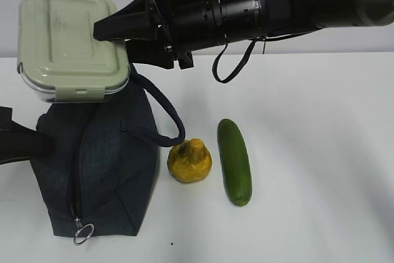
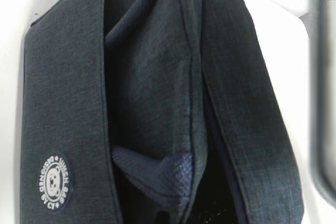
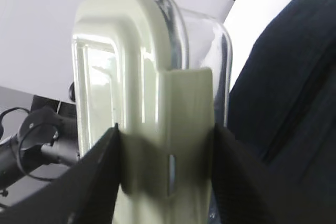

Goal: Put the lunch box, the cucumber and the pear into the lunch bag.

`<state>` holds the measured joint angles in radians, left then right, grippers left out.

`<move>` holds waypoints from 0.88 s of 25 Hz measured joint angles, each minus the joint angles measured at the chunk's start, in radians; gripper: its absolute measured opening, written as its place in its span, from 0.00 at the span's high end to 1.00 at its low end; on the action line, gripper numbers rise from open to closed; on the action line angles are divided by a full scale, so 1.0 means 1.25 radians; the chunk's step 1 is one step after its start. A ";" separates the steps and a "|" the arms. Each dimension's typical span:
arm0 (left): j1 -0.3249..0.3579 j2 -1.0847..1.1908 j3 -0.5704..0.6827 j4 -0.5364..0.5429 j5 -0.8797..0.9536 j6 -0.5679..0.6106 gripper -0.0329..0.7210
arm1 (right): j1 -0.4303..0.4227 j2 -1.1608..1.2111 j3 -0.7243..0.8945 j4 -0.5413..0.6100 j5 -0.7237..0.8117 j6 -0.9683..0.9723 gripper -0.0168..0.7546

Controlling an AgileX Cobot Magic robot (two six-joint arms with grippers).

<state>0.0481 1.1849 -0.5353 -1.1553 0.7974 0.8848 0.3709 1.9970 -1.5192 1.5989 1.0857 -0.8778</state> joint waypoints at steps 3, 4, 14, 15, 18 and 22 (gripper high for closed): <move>0.000 0.000 0.000 -0.001 0.000 0.000 0.98 | 0.000 0.025 -0.006 0.005 -0.026 0.000 0.48; 0.000 0.000 0.000 -0.001 -0.001 0.000 0.98 | 0.000 0.031 -0.006 0.005 -0.032 0.000 0.48; 0.000 0.000 0.000 -0.003 -0.016 0.000 0.98 | -0.008 0.089 -0.008 -0.111 -0.013 0.056 0.48; 0.000 0.000 0.000 -0.003 -0.017 0.000 0.98 | -0.012 0.089 -0.010 -0.139 -0.008 0.064 0.48; 0.000 0.000 0.000 -0.004 -0.018 0.000 0.98 | -0.021 0.089 -0.011 -0.202 0.004 0.090 0.48; 0.000 0.000 0.000 -0.005 -0.018 0.000 0.98 | -0.026 0.089 -0.015 -0.298 0.002 0.132 0.48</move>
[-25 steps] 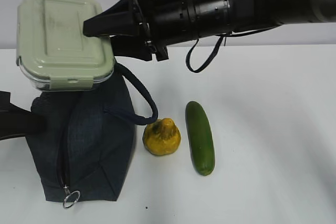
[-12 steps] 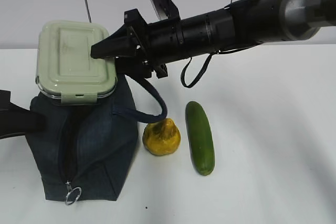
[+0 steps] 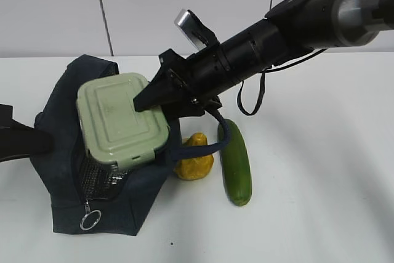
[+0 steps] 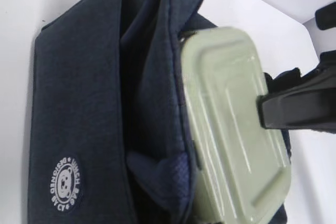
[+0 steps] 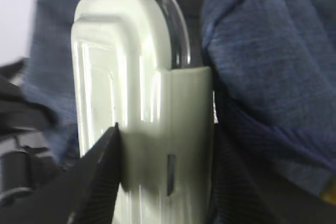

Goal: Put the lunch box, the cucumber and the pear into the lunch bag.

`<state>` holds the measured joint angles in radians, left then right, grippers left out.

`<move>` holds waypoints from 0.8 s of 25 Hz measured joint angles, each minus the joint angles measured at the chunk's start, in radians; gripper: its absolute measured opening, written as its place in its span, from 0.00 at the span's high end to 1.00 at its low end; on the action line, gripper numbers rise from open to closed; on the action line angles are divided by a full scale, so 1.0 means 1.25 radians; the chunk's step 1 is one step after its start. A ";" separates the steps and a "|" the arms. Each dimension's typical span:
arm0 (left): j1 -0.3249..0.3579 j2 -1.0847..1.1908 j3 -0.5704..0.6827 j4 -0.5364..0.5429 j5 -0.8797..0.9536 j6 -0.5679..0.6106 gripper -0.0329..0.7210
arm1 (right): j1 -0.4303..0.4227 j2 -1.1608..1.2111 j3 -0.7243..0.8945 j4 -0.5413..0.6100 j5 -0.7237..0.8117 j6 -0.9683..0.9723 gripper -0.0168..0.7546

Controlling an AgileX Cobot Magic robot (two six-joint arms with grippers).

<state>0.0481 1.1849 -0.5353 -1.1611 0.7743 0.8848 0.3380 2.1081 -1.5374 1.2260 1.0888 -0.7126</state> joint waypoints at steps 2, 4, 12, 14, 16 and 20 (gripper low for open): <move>0.000 0.000 0.000 0.000 0.000 0.000 0.98 | 0.000 0.000 0.000 -0.052 -0.010 0.017 0.48; 0.000 0.000 0.000 0.000 0.000 0.000 0.98 | 0.000 0.000 0.000 -0.072 -0.022 0.029 0.48; 0.000 0.000 0.000 -0.002 0.000 0.000 0.98 | 0.006 0.000 0.000 -0.076 -0.046 0.033 0.48; 0.000 0.000 0.000 -0.002 0.000 0.000 0.98 | 0.006 0.000 0.000 -0.076 -0.047 0.033 0.48; 0.000 0.000 0.000 -0.004 0.000 0.000 0.98 | 0.008 0.000 0.000 -0.076 -0.052 0.033 0.48; 0.000 0.000 0.000 -0.004 0.000 0.000 0.98 | 0.008 0.000 0.000 -0.078 -0.083 0.033 0.48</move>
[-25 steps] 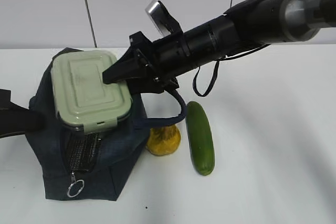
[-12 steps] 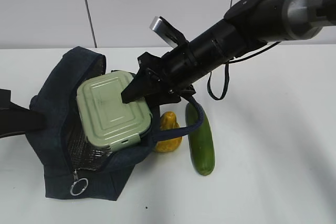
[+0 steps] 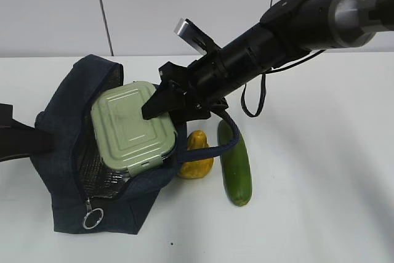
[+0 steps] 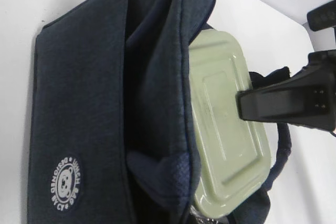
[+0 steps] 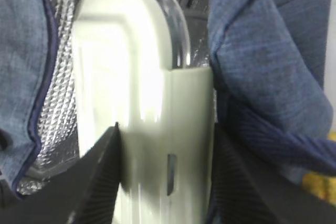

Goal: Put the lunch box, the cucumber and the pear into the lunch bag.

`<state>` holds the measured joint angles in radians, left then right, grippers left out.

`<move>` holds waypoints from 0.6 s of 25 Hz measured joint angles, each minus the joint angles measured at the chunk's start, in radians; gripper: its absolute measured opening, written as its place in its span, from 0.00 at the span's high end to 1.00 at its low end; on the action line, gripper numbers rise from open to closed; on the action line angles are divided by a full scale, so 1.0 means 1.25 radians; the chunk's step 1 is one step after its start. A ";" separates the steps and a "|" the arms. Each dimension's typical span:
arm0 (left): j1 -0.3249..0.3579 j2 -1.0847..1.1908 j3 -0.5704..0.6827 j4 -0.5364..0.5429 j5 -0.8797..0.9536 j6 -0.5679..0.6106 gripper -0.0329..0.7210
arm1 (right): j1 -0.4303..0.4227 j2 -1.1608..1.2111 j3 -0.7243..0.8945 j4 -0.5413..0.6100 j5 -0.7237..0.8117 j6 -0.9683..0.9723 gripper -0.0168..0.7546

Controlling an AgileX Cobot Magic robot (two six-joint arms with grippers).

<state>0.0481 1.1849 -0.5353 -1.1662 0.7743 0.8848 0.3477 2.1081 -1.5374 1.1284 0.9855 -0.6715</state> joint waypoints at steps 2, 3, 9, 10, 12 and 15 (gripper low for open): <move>0.000 0.000 0.000 -0.001 0.000 0.000 0.98 | 0.000 0.000 0.000 -0.001 -0.014 0.003 0.48; 0.000 0.000 0.000 -0.002 0.000 0.000 0.98 | 0.000 0.000 0.000 -0.001 -0.023 0.007 0.48; 0.000 0.000 0.000 -0.009 0.008 0.000 0.98 | 0.005 0.000 0.000 -0.001 -0.051 0.016 0.41; 0.000 0.000 0.000 -0.010 0.009 0.000 0.98 | 0.006 0.000 0.000 0.004 -0.054 0.018 0.39; 0.000 0.000 0.000 -0.010 0.012 0.001 0.98 | 0.012 0.000 -0.001 0.013 -0.064 0.018 0.36; 0.000 0.000 0.000 -0.010 0.013 0.003 0.98 | 0.022 0.000 -0.003 0.030 -0.066 0.018 0.34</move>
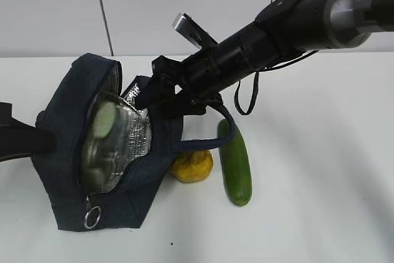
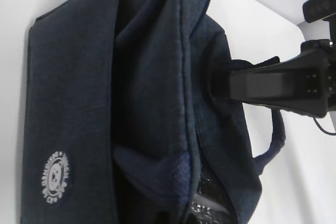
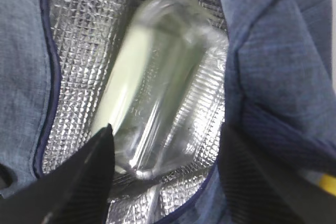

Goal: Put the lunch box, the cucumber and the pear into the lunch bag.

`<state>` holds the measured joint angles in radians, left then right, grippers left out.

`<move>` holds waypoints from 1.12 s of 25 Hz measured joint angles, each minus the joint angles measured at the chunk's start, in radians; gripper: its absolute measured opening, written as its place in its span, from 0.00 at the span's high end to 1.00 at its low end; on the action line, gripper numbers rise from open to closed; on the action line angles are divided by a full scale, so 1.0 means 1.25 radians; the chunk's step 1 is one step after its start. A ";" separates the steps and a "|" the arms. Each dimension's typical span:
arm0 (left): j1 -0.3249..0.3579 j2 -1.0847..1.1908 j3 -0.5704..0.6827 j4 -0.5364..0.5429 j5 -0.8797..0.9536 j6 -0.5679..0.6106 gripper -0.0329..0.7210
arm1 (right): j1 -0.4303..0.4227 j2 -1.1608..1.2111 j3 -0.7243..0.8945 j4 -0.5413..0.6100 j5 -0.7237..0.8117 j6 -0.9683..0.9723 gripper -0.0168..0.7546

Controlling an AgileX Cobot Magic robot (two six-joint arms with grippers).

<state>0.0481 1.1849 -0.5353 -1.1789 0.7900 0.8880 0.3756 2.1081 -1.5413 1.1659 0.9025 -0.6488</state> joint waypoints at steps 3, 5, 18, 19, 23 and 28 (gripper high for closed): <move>0.000 0.000 0.000 0.000 0.001 0.000 0.98 | 0.002 0.000 0.000 0.005 -0.003 0.000 0.34; 0.000 0.000 0.000 -0.002 0.001 0.001 0.98 | 0.002 0.000 -0.003 0.005 -0.003 0.000 0.34; 0.000 0.000 0.000 -0.003 0.002 0.001 0.98 | -0.072 0.000 -0.270 -0.212 0.230 0.109 0.36; 0.000 0.000 0.000 -0.003 0.002 0.001 0.98 | -0.074 0.000 -0.293 -0.278 0.238 0.141 0.37; 0.000 0.000 0.000 -0.003 0.002 0.001 0.98 | -0.076 -0.002 -0.350 -0.551 0.253 0.307 0.40; 0.000 0.000 0.000 -0.003 0.002 0.002 0.98 | -0.077 -0.034 -0.339 -0.742 0.259 0.458 0.41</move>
<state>0.0481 1.1849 -0.5353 -1.1823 0.7923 0.8899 0.2796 2.0660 -1.9647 0.2388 1.2262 -0.0769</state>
